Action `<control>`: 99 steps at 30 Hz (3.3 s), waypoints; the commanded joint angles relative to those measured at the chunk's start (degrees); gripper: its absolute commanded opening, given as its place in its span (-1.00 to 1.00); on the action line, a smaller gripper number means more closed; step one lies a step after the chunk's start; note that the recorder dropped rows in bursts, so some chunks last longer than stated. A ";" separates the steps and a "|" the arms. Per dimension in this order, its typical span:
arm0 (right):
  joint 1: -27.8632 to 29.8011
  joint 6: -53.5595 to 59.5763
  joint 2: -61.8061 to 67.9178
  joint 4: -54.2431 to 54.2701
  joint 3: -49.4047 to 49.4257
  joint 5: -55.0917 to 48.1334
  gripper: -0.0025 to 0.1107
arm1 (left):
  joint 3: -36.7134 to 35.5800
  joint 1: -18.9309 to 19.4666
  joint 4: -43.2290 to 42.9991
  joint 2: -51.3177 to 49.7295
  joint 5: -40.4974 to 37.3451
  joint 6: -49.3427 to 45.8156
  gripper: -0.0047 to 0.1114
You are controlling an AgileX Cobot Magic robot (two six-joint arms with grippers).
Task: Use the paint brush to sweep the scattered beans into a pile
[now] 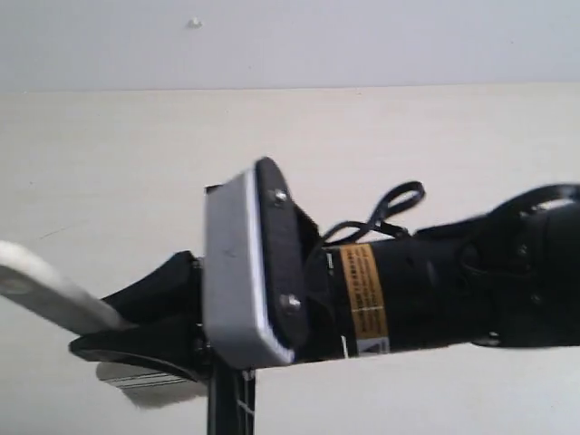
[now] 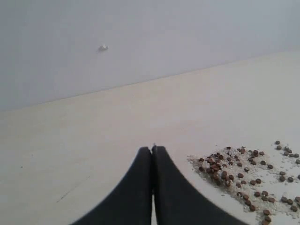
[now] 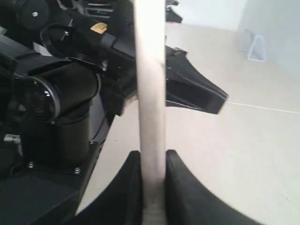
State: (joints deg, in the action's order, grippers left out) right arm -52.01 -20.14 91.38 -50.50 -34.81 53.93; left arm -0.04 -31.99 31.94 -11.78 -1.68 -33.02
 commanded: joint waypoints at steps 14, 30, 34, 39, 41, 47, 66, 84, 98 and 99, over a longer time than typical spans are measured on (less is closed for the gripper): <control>1.04 8.92 20.49 24.87 4.96 16.04 -0.96 | 0.04 0.07 -0.25 0.28 0.08 0.27 -0.92; 4.69 12.37 22.31 34.17 2.40 16.04 -0.96 | 0.04 0.07 -0.22 0.28 -0.03 0.27 -0.92; 7.70 12.49 22.31 34.17 2.30 16.04 -0.96 | 0.04 0.07 -0.22 0.28 -0.03 0.27 -0.92; 11.49 12.49 22.31 29.35 -1.32 16.04 -0.96 | 0.04 0.07 -0.22 0.28 -0.03 0.27 -0.92; 12.21 10.24 22.31 26.04 -3.38 16.04 -0.96 | 0.04 0.07 -0.22 0.28 -0.03 0.27 -0.92; 12.51 6.82 21.68 24.66 -5.00 16.04 -0.96 | 0.04 0.07 -0.22 0.28 -0.03 0.27 -0.92; 21.97 -27.34 9.59 -36.85 -5.00 9.90 -0.96 | 0.04 0.07 -0.22 0.28 -0.03 0.27 -0.92; 31.02 -22.18 25.81 -35.79 -16.37 16.04 -0.96 | 0.04 0.07 -0.22 0.28 -0.03 0.27 -0.92; 31.02 -31.68 30.59 -40.87 -33.45 16.04 -0.96 | 0.04 0.07 -0.22 0.28 -0.03 0.27 -0.92; 31.11 -32.78 30.59 -41.58 -34.17 16.04 -0.96 | 0.04 0.07 -0.22 0.28 -0.03 0.27 -0.92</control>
State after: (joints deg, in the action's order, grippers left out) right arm -21.36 -50.84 121.92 -91.48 -67.21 69.43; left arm -0.04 -31.99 31.94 -11.78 -1.68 -33.02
